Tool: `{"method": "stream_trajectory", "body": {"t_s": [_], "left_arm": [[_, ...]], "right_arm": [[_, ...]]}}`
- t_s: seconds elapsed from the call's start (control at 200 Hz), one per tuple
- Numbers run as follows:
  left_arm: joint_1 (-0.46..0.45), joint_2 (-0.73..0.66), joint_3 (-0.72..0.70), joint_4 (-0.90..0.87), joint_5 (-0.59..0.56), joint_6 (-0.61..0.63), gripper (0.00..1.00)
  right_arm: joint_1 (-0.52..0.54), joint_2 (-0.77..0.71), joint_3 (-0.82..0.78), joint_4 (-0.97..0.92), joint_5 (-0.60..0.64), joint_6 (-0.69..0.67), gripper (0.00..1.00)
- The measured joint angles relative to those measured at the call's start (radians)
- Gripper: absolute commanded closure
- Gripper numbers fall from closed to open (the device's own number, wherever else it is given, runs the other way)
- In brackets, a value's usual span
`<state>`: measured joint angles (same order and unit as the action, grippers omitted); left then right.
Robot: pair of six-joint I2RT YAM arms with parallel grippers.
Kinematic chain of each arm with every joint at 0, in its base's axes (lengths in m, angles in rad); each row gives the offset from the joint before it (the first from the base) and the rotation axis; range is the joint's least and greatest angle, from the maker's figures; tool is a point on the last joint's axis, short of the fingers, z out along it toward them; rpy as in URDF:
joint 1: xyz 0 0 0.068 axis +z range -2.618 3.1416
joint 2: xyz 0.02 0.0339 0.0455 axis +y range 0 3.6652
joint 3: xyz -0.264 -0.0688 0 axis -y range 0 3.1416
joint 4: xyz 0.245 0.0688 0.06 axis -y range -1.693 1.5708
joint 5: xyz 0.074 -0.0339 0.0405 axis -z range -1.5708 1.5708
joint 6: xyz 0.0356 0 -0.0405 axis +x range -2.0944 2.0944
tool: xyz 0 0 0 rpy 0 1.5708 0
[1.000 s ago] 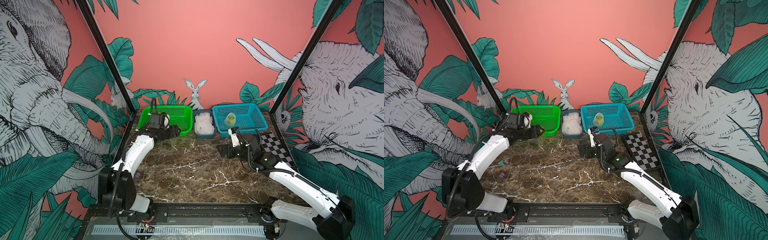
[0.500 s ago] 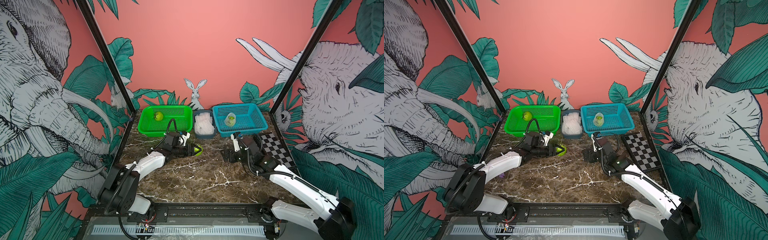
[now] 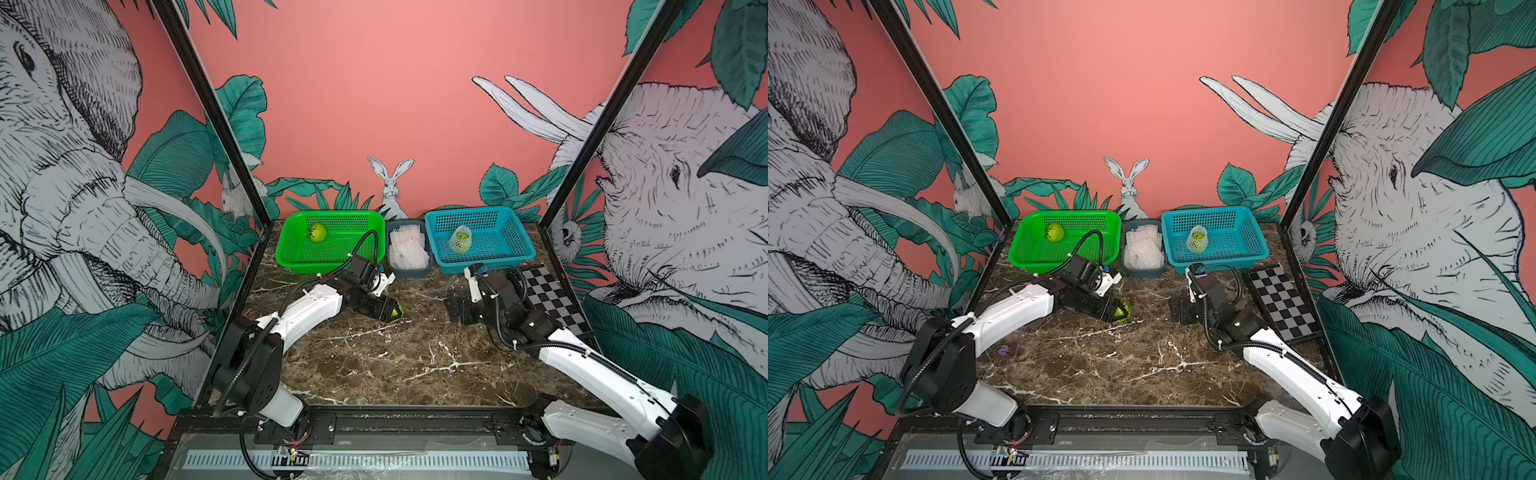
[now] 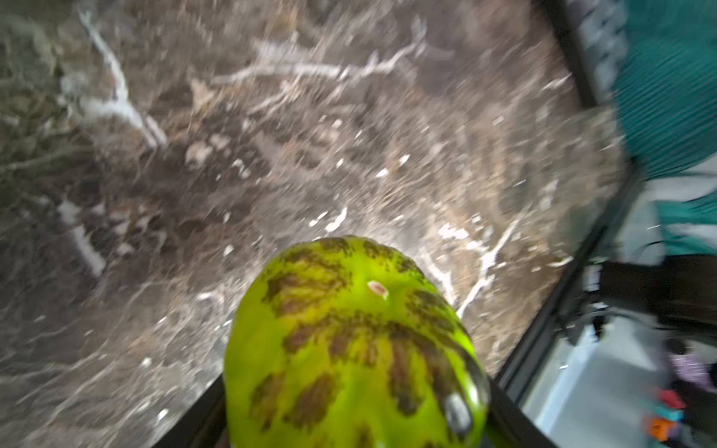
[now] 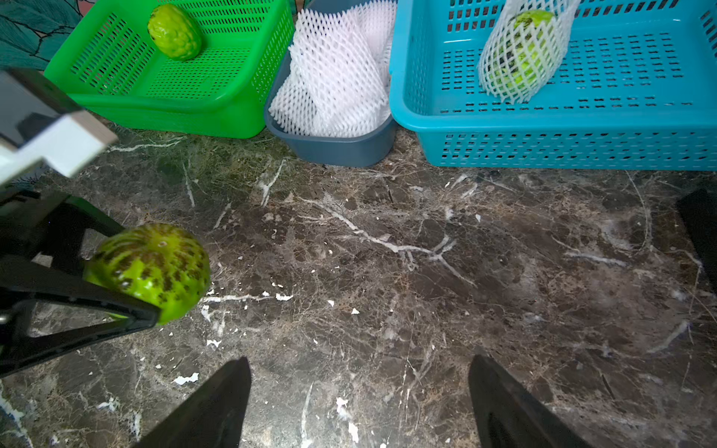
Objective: Sleeve custard apples in foam nets
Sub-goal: Place the custard apple at the center of the board.
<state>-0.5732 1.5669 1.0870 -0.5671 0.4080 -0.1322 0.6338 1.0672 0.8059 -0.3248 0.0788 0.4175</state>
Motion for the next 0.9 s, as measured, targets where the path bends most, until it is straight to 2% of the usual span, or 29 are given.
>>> {"method": "stream_trajectory", "body": {"t_s": [0.175, 0.385, 0.6, 0.9], "left_arm": [[-0.042, 0.085, 0.171, -0.217, -0.193, 0.106, 0.37], [-0.100, 0.133, 0.258, -0.369, -0.362, 0.175, 0.36], [-0.172, 0.260, 0.302, -0.454, -0.462, 0.206, 0.34], [-0.241, 0.340, 0.399, -0.490, -0.533, 0.216, 0.32]], "right_arm": [[-0.010, 0.000, -0.003, 0.000, 0.000, -0.002, 0.10], [-0.020, 0.000, -0.003, 0.000, 0.000, -0.002, 0.10], [-0.027, -0.002, -0.009, 0.003, 0.000, -0.001, 0.10], [-0.037, -0.005, -0.031, 0.002, 0.000, 0.000, 0.10]]}}
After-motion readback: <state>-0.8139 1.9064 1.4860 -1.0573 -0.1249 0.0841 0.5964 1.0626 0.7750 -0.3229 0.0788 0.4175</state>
